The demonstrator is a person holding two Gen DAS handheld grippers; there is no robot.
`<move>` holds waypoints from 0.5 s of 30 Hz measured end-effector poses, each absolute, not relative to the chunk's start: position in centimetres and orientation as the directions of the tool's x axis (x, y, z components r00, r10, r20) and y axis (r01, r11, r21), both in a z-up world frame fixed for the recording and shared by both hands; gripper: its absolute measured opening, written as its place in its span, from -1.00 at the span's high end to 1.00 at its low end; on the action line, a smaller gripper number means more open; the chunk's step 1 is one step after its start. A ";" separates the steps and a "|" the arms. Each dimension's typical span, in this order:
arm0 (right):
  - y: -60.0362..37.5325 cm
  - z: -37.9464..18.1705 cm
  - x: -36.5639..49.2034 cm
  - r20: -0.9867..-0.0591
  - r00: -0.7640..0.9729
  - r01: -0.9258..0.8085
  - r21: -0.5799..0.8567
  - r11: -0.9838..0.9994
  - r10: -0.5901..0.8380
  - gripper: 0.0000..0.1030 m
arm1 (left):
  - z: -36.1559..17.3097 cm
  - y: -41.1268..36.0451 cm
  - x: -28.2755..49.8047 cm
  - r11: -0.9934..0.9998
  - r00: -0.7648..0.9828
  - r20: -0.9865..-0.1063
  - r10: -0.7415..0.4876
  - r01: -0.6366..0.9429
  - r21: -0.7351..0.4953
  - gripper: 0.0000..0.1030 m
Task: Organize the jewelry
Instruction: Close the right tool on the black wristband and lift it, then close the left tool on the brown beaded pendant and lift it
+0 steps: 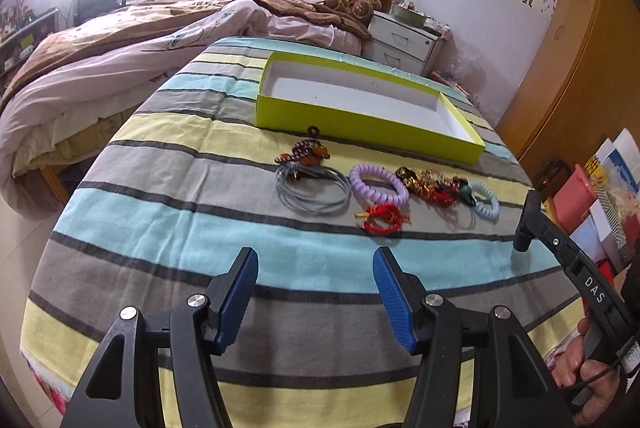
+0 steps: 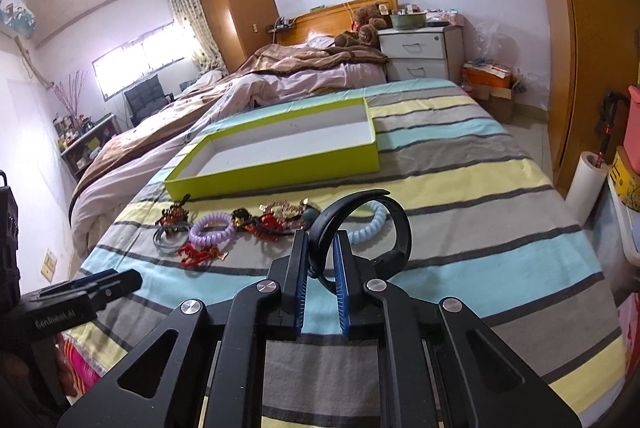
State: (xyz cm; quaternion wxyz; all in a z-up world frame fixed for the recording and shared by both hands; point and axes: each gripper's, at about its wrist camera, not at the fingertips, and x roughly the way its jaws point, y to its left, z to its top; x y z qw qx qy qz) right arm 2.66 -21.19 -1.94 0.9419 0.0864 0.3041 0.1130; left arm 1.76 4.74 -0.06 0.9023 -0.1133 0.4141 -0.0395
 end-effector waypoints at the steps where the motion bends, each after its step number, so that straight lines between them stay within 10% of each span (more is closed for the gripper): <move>1: -21.3 -1.8 2.7 -0.550 0.793 -0.162 0.226 0.961 0.263 0.75 | 0.0 5.1 2.1 0.970 0.649 -0.742 -0.168 -0.025 -0.241 -0.15; 15: -21.4 0.4 4.3 -0.530 0.812 -0.165 0.195 0.967 0.246 0.75 | 1.1 5.5 8.8 0.984 0.629 -0.762 -0.152 0.027 -0.174 -0.15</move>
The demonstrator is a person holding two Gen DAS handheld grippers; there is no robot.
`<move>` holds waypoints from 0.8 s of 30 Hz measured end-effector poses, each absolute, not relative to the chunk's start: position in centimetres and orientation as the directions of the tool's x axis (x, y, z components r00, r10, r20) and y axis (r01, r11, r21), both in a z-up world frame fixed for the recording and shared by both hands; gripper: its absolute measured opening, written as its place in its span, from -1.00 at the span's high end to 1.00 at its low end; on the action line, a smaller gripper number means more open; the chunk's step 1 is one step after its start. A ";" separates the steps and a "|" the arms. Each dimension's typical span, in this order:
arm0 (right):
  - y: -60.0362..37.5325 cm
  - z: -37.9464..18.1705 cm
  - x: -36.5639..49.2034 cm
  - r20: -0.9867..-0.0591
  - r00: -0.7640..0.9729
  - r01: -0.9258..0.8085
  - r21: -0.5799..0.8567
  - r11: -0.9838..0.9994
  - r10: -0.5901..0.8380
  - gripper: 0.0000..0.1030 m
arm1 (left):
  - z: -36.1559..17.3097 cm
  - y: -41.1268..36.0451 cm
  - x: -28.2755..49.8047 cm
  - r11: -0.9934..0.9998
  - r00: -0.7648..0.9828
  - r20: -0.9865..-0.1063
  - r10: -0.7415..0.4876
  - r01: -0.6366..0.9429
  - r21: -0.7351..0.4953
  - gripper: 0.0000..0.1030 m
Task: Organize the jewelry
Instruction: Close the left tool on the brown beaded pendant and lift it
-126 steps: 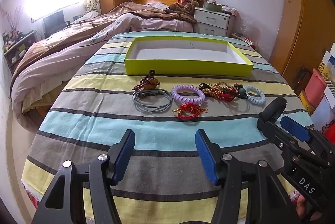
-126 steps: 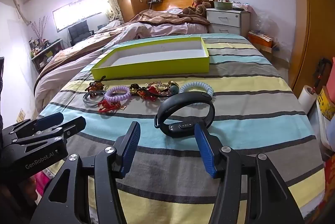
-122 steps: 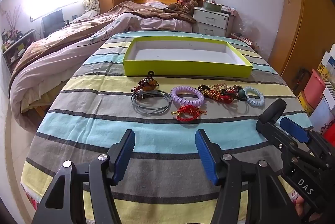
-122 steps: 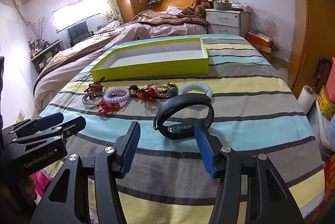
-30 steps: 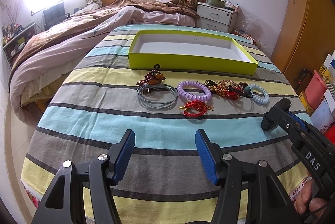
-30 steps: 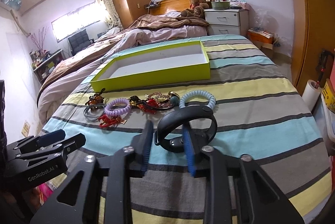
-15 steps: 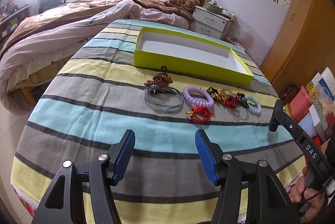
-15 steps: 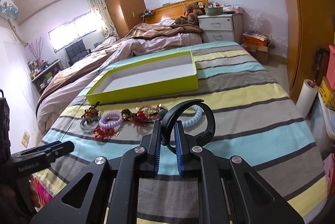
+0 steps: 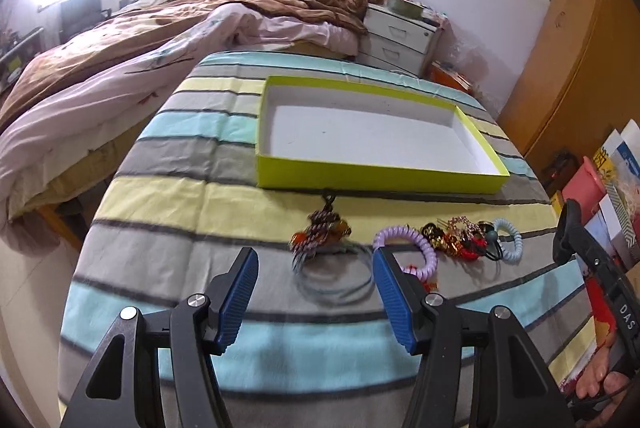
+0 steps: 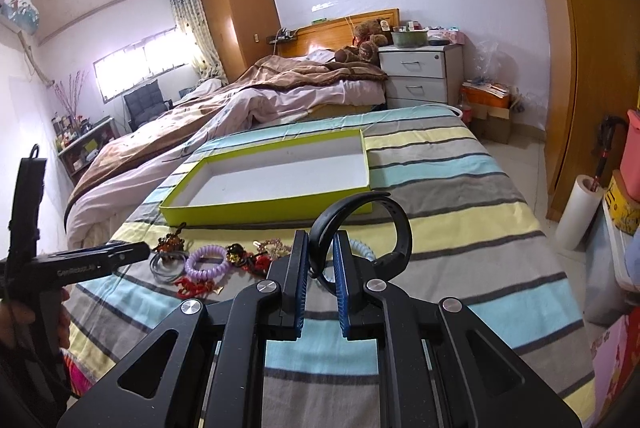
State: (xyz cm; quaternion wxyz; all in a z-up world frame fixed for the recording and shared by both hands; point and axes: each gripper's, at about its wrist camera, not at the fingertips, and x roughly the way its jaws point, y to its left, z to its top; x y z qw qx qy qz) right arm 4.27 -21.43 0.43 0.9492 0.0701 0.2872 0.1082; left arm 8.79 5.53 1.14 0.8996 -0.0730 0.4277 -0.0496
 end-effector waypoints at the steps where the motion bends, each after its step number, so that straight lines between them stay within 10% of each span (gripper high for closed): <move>1: -21.4 0.5 4.6 -0.534 0.810 -0.163 0.195 0.967 0.244 0.75 | 1.0 5.4 9.2 0.985 0.624 -0.766 -0.152 0.030 -0.171 -0.14; 24: -21.4 0.8 7.9 -0.577 0.784 -0.154 0.175 0.972 0.228 0.75 | -1.5 4.3 13.3 0.989 0.554 -0.820 -0.142 0.042 -0.143 0.48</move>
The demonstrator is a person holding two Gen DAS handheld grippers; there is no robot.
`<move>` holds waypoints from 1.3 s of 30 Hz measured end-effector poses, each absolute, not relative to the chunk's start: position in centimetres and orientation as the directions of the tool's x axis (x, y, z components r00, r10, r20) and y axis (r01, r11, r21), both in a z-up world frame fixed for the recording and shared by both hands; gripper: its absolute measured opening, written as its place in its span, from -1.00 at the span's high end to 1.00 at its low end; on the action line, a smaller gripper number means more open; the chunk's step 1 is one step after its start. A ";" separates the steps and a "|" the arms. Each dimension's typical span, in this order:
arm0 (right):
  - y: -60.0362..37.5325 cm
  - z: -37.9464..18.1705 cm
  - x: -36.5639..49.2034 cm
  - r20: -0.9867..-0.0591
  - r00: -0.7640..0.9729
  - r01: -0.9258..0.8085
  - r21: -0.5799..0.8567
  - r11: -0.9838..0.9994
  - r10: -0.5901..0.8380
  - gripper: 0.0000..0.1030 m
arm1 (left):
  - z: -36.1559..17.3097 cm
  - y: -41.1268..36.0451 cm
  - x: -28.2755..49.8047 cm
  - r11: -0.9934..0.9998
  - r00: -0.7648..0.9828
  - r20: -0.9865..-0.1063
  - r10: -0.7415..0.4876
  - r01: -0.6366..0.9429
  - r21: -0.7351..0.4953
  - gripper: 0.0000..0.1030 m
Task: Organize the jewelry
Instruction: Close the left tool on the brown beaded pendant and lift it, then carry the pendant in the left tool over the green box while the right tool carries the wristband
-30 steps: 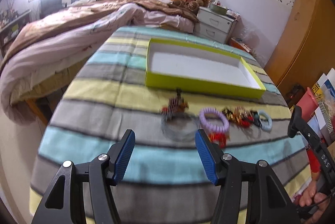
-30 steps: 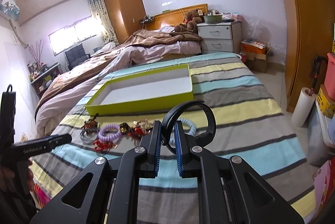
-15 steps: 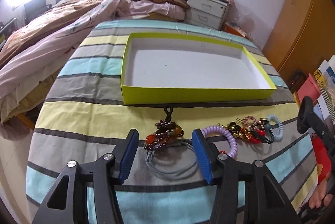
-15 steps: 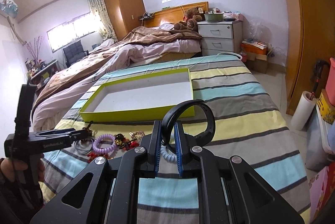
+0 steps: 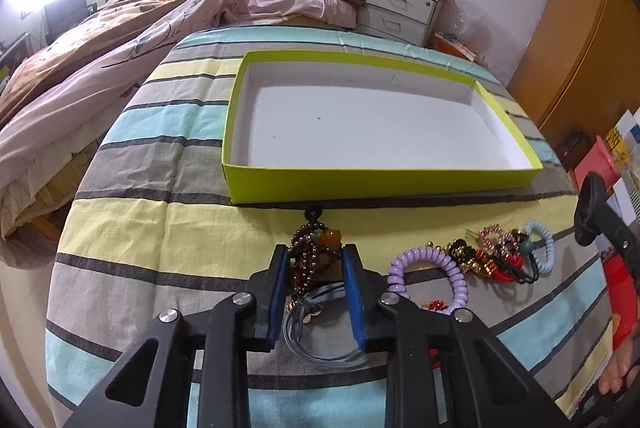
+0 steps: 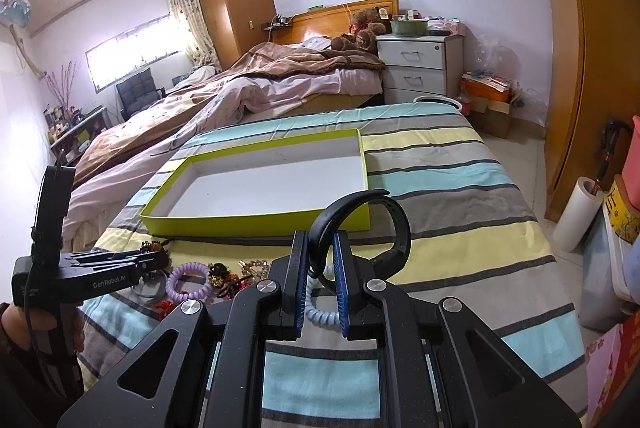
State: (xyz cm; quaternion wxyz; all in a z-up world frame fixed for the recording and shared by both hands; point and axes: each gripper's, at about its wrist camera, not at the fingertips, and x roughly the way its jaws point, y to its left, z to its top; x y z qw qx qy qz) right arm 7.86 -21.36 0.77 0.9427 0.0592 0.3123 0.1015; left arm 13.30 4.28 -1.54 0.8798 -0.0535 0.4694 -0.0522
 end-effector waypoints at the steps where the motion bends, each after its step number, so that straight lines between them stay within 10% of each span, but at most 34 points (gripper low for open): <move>1: -21.3 0.8 7.9 -0.578 0.784 -0.155 0.173 0.973 0.228 0.75 | -1.5 4.5 13.3 0.989 0.559 -0.817 -0.141 0.036 -0.146 0.49; 39: -19.0 1.6 22.2 -0.683 0.660 -0.318 0.124 0.940 0.313 0.75 | 2.5 5.6 23.6 0.987 0.606 -0.780 -0.153 0.057 -0.149 0.49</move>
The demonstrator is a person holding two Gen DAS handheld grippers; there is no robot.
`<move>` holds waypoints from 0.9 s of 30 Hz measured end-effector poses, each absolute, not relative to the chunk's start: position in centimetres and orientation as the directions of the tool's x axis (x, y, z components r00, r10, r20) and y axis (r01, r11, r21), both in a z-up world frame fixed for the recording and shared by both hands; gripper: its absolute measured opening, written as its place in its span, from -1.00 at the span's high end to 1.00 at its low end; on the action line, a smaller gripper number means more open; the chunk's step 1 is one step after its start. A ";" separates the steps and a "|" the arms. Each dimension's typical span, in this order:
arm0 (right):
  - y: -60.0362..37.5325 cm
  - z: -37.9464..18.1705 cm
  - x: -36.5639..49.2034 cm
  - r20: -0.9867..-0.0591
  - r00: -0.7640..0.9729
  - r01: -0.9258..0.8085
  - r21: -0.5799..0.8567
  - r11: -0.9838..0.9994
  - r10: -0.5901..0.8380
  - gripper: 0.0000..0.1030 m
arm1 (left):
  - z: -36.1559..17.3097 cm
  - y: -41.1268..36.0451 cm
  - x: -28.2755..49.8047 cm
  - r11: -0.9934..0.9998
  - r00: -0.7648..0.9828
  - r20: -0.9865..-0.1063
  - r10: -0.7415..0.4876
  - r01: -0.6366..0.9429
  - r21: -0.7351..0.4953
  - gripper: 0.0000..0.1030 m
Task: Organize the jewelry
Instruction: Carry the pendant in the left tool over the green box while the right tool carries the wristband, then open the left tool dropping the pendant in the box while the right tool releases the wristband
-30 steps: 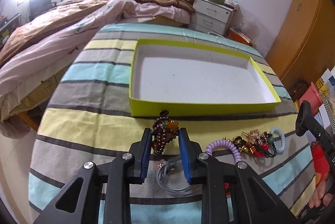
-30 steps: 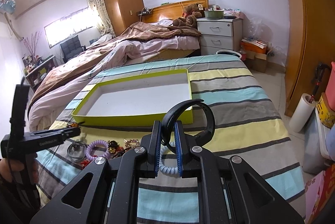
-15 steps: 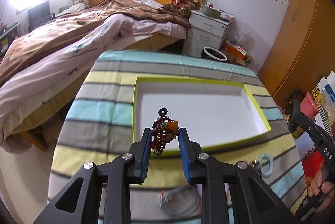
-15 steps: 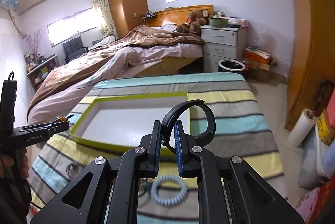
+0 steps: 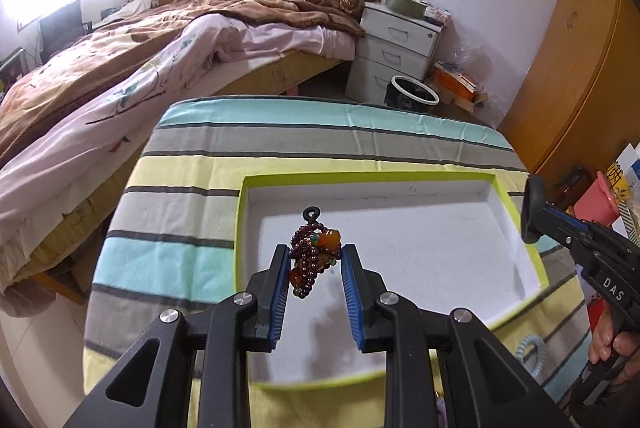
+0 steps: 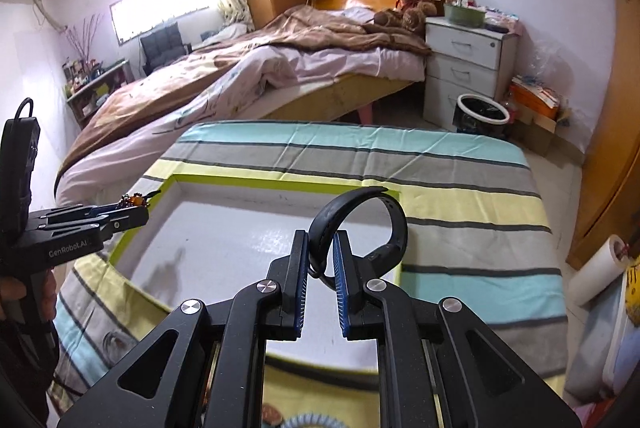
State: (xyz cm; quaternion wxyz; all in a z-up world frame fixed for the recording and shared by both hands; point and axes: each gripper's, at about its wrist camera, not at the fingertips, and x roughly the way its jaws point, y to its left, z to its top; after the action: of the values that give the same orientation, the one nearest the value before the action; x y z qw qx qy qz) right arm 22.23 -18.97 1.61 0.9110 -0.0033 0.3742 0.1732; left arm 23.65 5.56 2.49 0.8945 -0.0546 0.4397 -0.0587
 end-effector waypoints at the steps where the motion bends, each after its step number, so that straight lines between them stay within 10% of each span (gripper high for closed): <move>1: -18.9 1.4 22.7 -0.690 0.653 -0.322 0.120 0.939 0.312 0.75 | 2.2 5.4 24.1 0.988 0.601 -0.785 -0.149 0.059 -0.143 0.49; 27: -15.0 -2.0 27.3 -0.798 0.553 -0.391 0.006 0.921 0.240 0.75 | -1.4 5.6 26.7 0.992 0.548 -0.828 -0.122 0.049 -0.114 0.49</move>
State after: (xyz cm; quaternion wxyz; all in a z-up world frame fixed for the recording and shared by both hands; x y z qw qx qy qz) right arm 27.28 -15.02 -2.03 0.8771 -0.0863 0.4371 0.1797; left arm 26.75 5.56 -1.41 0.8789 -0.0388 0.4729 -0.0486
